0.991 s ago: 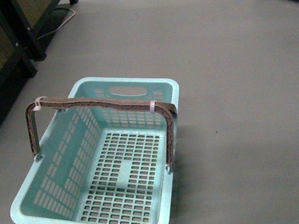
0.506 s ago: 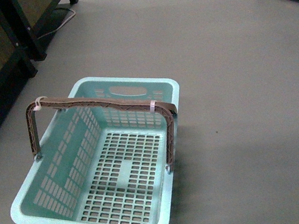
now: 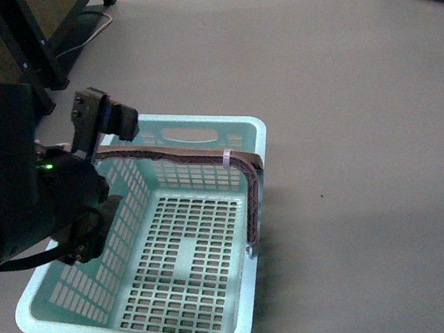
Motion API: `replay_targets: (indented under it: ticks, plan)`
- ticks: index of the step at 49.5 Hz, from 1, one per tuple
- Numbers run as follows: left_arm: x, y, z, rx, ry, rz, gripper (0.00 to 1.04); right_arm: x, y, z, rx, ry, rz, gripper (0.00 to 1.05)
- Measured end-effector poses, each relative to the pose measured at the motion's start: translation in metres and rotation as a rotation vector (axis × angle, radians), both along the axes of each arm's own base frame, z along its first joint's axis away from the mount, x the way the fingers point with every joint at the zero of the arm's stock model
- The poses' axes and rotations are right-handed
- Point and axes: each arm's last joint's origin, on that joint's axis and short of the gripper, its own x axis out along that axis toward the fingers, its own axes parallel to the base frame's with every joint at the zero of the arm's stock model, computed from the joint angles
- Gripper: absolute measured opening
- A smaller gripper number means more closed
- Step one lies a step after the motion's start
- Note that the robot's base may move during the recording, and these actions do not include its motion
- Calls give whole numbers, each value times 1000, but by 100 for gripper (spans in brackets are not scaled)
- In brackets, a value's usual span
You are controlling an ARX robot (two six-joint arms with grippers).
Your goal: Pick mango and avocado into basket
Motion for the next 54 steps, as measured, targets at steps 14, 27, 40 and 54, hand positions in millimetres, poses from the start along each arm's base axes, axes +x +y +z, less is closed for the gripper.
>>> replay_targets:
  ticks: [14, 27, 40, 54]
  plan:
    - [40, -21, -16, -149, -122, 59, 81, 0, 0, 0, 0, 0, 0, 97]
    - [47, -23, -20, -277, -216, 80, 38, 0, 0, 0, 0, 0, 0, 97]
    - [37, -9, 11, -325, -231, 126, 10, 0, 0, 0, 0, 0, 0, 97]
    - [-9, 33, 137, -287, -208, 273, 10, 0, 0, 0, 0, 0, 0, 97]
